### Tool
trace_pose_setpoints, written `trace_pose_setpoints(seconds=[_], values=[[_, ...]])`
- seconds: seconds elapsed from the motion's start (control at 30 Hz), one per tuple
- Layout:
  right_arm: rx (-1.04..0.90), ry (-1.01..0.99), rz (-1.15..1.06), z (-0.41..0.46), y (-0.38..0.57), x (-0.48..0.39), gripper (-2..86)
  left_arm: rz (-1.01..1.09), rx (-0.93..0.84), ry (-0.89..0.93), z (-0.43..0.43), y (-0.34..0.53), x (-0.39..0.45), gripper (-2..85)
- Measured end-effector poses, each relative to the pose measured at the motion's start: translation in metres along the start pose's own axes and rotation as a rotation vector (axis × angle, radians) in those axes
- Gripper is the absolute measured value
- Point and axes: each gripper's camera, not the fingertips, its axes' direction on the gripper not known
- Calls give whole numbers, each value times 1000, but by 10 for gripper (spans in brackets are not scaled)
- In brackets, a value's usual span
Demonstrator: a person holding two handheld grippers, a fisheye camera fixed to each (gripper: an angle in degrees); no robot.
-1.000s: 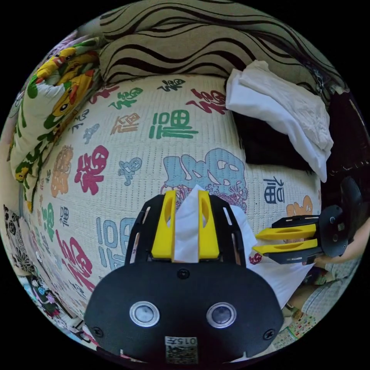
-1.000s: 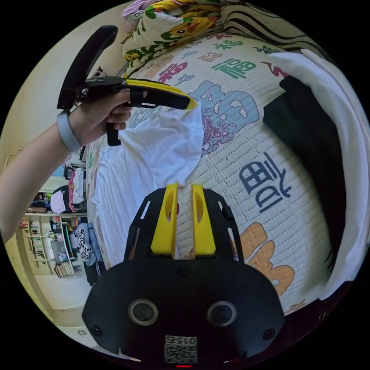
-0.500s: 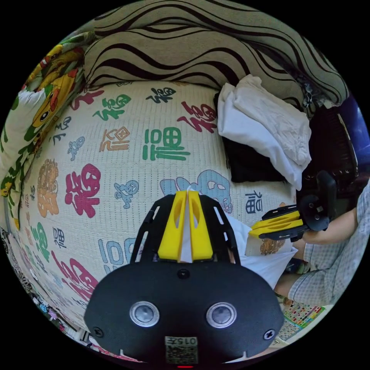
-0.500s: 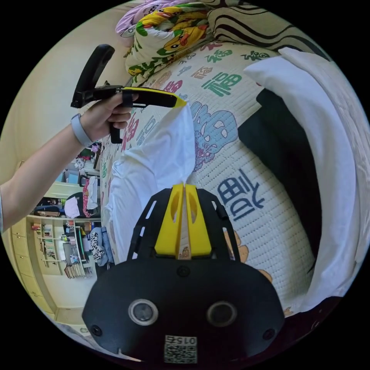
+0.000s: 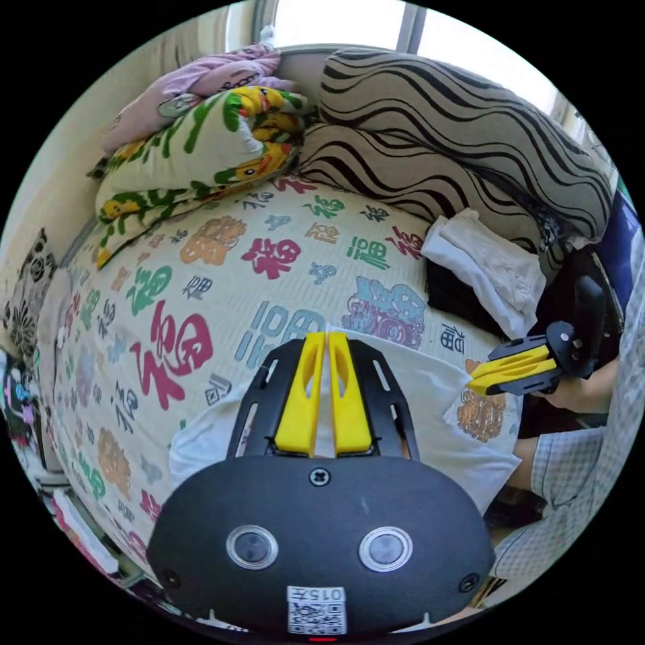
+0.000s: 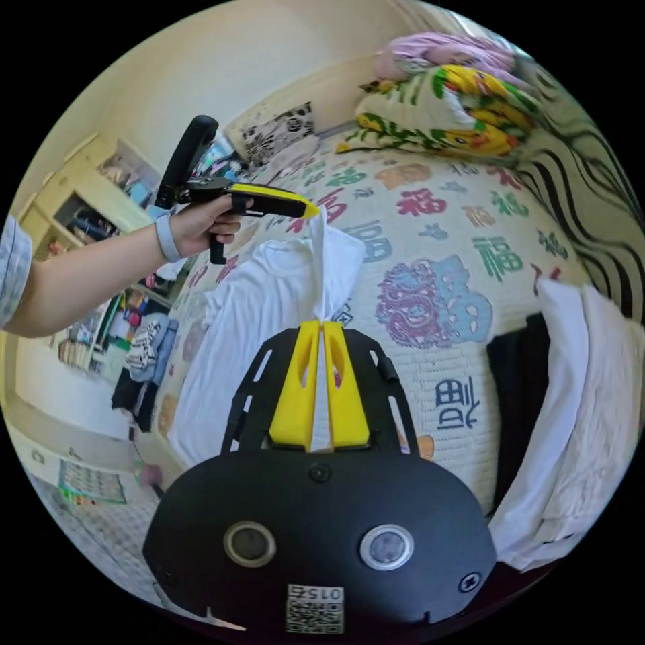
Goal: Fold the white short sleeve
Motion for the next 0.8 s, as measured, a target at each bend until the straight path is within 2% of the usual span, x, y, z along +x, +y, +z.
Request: trace_pose_setpoints(seconds=[0.1, 0.17, 0.3, 0.4, 0.5, 0.6, 0.7, 0.8], values=[[-62, 21, -173, 22, -18, -41, -7, -161, -30, -52, -4, 58, -27, 0], [-175, -5, -298, 52, -28, -71, -7, -251, -54, -81, 4, 93, -40, 0], [-302, 32, -380, 85, -36, -101, -9, -498, -151, -140, 33, 162, -72, 1], [-289, -12, -321, 87, -51, -105, -10, -636, -50, -121, 31, 195, -90, -1], [-284, 20, -265, 103, -70, -106, -10, -652, 90, -21, 32, 207, -97, -1], [-299, 79, -235, 131, -93, -114, -10, -607, 108, 68, 56, 206, -101, -2], [-346, 53, -218, 156, -108, -124, -10, -553, 25, 116, 90, 208, -108, -2], [-478, 83, -220, 185, -106, -133, -10, -525, -96, 64, 119, 223, -119, -3]])
